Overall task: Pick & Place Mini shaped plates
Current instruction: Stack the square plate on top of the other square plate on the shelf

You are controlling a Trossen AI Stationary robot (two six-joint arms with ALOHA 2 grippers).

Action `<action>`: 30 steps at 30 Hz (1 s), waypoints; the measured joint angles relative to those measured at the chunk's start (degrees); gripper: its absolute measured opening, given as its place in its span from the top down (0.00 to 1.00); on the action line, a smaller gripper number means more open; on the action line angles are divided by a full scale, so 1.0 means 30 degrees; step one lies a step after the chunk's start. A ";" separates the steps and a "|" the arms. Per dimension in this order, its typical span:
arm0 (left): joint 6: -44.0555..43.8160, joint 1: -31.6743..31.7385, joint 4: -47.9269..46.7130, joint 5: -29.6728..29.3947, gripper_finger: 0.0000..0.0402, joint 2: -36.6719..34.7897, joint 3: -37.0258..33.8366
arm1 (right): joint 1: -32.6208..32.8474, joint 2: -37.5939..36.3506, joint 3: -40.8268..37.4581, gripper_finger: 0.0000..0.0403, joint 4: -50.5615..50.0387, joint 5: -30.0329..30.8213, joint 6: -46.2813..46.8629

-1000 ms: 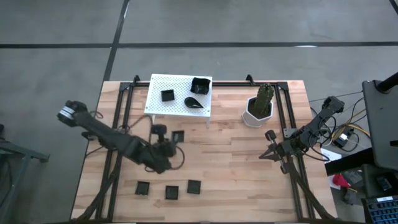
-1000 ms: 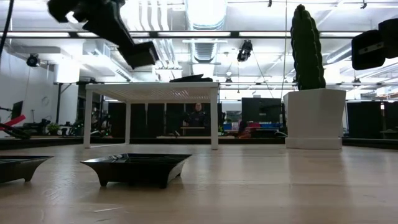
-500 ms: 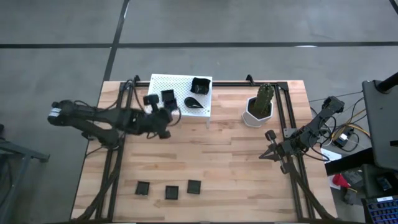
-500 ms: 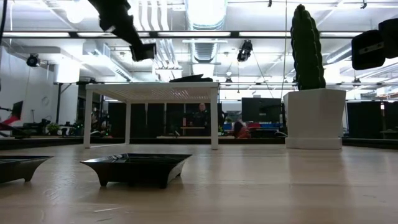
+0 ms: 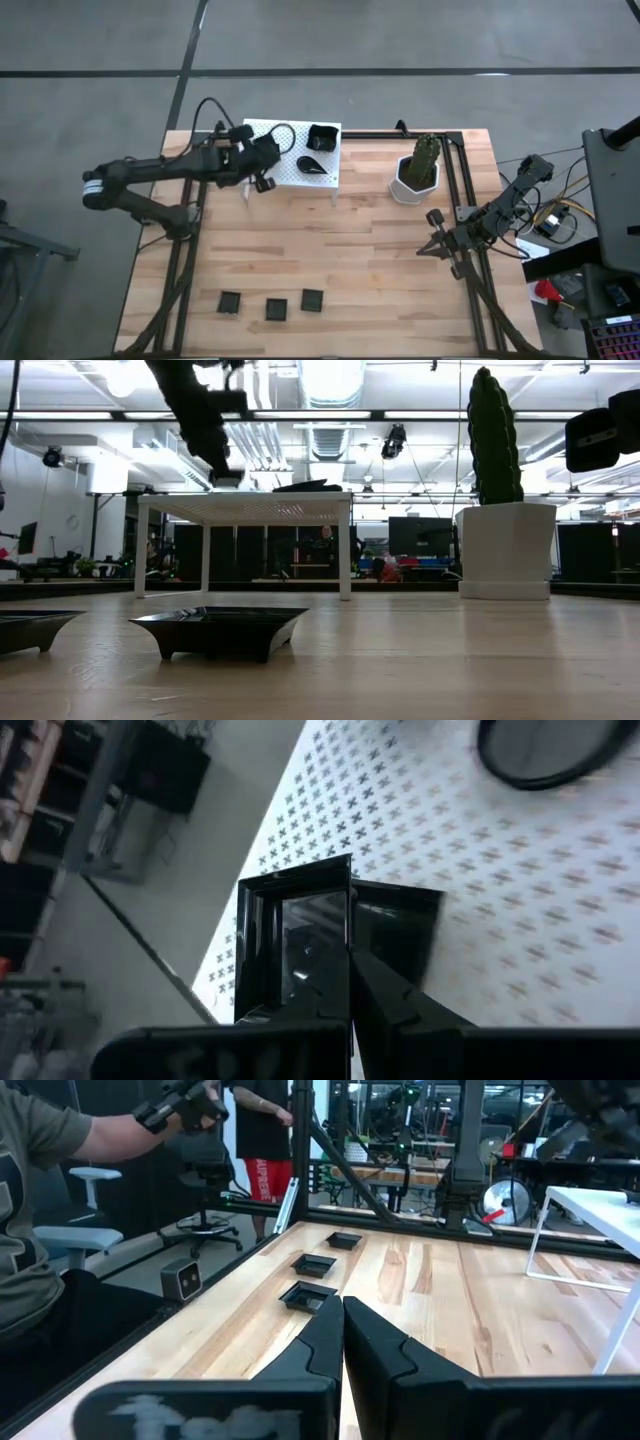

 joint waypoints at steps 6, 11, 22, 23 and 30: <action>0.0770 0.0794 0.0432 0.1757 1.00 0.1328 -0.0029 | 0.0001 0.0000 -0.0001 0.98 -0.0005 -0.0003 -0.0022; 0.0956 0.0824 0.0438 0.0560 1.00 0.1871 -0.0036 | 0.0002 -0.0003 -0.0002 0.98 0.0000 -0.0001 -0.0013; 0.0924 0.0765 0.0640 0.0580 1.00 0.1716 0.0010 | 0.0002 -0.0006 0.0000 0.98 -0.0002 -0.0004 0.0007; 0.0912 0.0771 0.0633 0.0674 1.00 0.1724 -0.0007 | -0.0002 -0.0003 -0.0006 0.98 -0.0001 -0.0002 -0.0006; 0.0312 0.0765 0.0650 0.1404 1.00 0.1884 -0.0029 | 0.0000 -0.0005 0.0000 0.98 0.0000 0.0002 0.0005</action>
